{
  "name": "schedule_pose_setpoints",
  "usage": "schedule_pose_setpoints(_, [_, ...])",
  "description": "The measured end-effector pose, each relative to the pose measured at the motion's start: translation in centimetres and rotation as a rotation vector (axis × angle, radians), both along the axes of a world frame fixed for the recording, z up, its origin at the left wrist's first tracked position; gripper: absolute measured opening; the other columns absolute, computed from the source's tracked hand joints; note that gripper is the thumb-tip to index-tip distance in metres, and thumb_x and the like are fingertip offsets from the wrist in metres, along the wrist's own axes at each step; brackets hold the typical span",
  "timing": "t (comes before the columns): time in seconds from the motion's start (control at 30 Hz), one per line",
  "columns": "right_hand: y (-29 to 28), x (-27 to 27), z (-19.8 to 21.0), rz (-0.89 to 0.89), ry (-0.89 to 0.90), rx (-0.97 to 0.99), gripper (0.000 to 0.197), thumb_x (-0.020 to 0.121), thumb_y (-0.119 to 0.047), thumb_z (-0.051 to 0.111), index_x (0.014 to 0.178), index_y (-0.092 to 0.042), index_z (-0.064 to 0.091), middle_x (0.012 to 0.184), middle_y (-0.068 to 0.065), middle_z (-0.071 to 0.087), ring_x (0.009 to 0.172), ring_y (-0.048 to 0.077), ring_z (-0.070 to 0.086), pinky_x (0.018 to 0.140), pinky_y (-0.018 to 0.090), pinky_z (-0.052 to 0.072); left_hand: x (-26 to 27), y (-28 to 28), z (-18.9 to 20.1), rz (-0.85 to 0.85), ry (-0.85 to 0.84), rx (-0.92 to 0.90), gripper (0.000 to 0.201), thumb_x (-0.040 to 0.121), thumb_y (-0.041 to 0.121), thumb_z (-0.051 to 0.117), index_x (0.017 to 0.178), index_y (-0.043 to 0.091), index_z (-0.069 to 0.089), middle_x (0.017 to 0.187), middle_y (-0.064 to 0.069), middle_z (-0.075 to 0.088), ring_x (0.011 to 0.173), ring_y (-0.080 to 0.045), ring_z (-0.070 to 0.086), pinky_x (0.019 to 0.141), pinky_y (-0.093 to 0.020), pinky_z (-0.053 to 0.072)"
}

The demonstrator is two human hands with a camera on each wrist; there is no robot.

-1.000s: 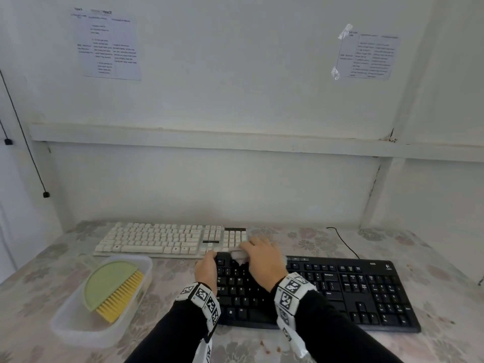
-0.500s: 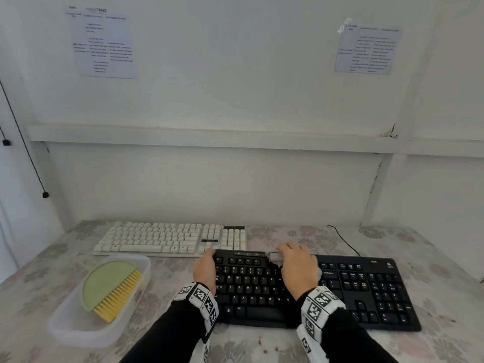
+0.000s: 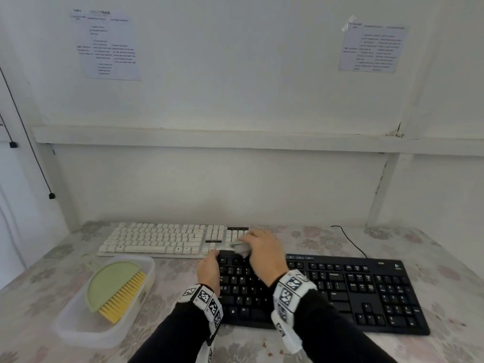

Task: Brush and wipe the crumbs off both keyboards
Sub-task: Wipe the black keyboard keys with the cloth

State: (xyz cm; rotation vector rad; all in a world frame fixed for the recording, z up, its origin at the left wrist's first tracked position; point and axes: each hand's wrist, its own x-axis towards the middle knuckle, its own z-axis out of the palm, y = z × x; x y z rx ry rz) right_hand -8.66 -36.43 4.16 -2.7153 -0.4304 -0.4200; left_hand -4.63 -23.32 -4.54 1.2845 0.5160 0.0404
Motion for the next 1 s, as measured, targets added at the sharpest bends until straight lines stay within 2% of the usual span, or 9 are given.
schedule_pose_setpoints(0.07, [2.3,0.2,-0.3,0.064,0.045,-0.075,0.033,0.092,-0.016,0.048,0.122,-0.028,0.055,0.125,-0.007,0.051,0.119,0.017,0.039,0.101,0.036,0.033,0.1,0.0,0.0,0.007,-0.012,0.041,0.026,0.090,0.024,0.049,0.082,0.007,0.068,0.090,-0.015,0.068,0.088,-0.028,0.062,0.091,-0.045,0.048])
schedule_pose_setpoints(0.13, [3.0,0.3,-0.8,0.041,0.085,-0.139,0.034,0.092,-0.015,0.048,0.122,-0.028,0.055,0.127,-0.004,0.051,0.122,0.021,0.038,0.098,0.037,0.031,0.0,0.0,0.2,0.014,-0.013,0.039,0.026,0.090,0.023,0.050,0.080,0.008,0.068,0.092,-0.017,0.069,0.087,-0.029,0.062,0.089,-0.045,0.048])
schedule_pose_setpoints(0.23, [1.9,0.2,-1.4,-0.022,0.093,-0.113,0.029,0.093,-0.018,0.046,0.119,-0.026,0.057,0.125,-0.005,0.053,0.122,0.021,0.039,0.097,0.037,0.032,-0.1,0.1,0.2,0.003,-0.001,0.004,0.028,0.088,0.023,0.049,0.078,0.004,0.067,0.082,-0.016,0.066,0.078,-0.028,0.060,0.080,-0.042,0.048])
schedule_pose_setpoints(0.33, [-0.4,0.1,-1.4,-0.081,0.102,-0.066,0.026,0.094,-0.017,0.045,0.115,-0.025,0.058,0.123,-0.006,0.054,0.119,0.019,0.042,0.097,0.036,0.033,-0.4,0.0,0.3,0.001,-0.012,-0.031,0.024,0.086,0.024,0.050,0.073,0.007,0.063,0.071,-0.009,0.060,0.072,-0.026,0.057,0.077,-0.042,0.047])
schedule_pose_setpoints(0.43, [-3.4,-0.5,-1.4,-0.151,0.113,-0.064,0.027,0.093,-0.014,0.045,0.114,-0.026,0.058,0.121,-0.007,0.056,0.116,0.019,0.043,0.098,0.036,0.034,-0.7,0.0,0.6,-0.002,-0.014,-0.042,0.024,0.086,0.023,0.050,0.073,0.007,0.063,0.068,-0.008,0.060,0.070,-0.026,0.058,0.076,-0.045,0.048])
schedule_pose_setpoints(0.5, [-5.7,-1.0,-1.5,-0.213,0.106,-0.040,0.031,0.092,-0.012,0.044,0.116,-0.028,0.057,0.120,-0.009,0.055,0.117,0.017,0.043,0.098,0.036,0.033,-0.8,0.0,0.7,-0.006,-0.014,-0.046,0.024,0.087,0.021,0.050,0.068,0.009,0.059,0.062,-0.005,0.056,0.065,-0.024,0.055,0.071,-0.040,0.045])
schedule_pose_setpoints(0.7, [-12.9,-2.2,-1.6,-0.473,0.131,0.014,0.042,0.091,-0.007,0.042,0.123,-0.032,0.054,0.124,-0.010,0.055,0.120,0.018,0.044,0.098,0.040,0.036,-0.5,0.2,0.4,-0.002,-0.005,-0.042,0.022,0.080,0.029,0.053,0.075,0.011,0.063,0.072,-0.004,0.060,0.083,-0.027,0.057,0.089,-0.048,0.048])
schedule_pose_setpoints(0.9, [-18.8,-3.5,-1.6,-0.717,0.149,0.045,0.036,0.094,-0.012,0.038,0.119,-0.033,0.054,0.124,-0.004,0.052,0.117,0.025,0.043,0.095,0.045,0.036,-0.7,-0.1,0.6,0.001,-0.027,-0.019,0.020,0.086,0.024,0.051,0.075,0.012,0.061,0.073,-0.005,0.060,0.081,-0.026,0.057,0.084,-0.043,0.046])
schedule_pose_setpoints(1.0, [-19.4,-3.8,-1.1,-0.775,0.195,0.022,0.040,0.093,-0.011,0.035,0.121,-0.035,0.050,0.127,0.000,0.047,0.117,0.029,0.041,0.098,0.047,0.035,-0.4,0.0,0.2,0.014,-0.020,0.005,0.019,0.085,0.025,0.052,0.074,0.012,0.061,0.075,-0.005,0.060,0.084,-0.026,0.057,0.090,-0.047,0.047])
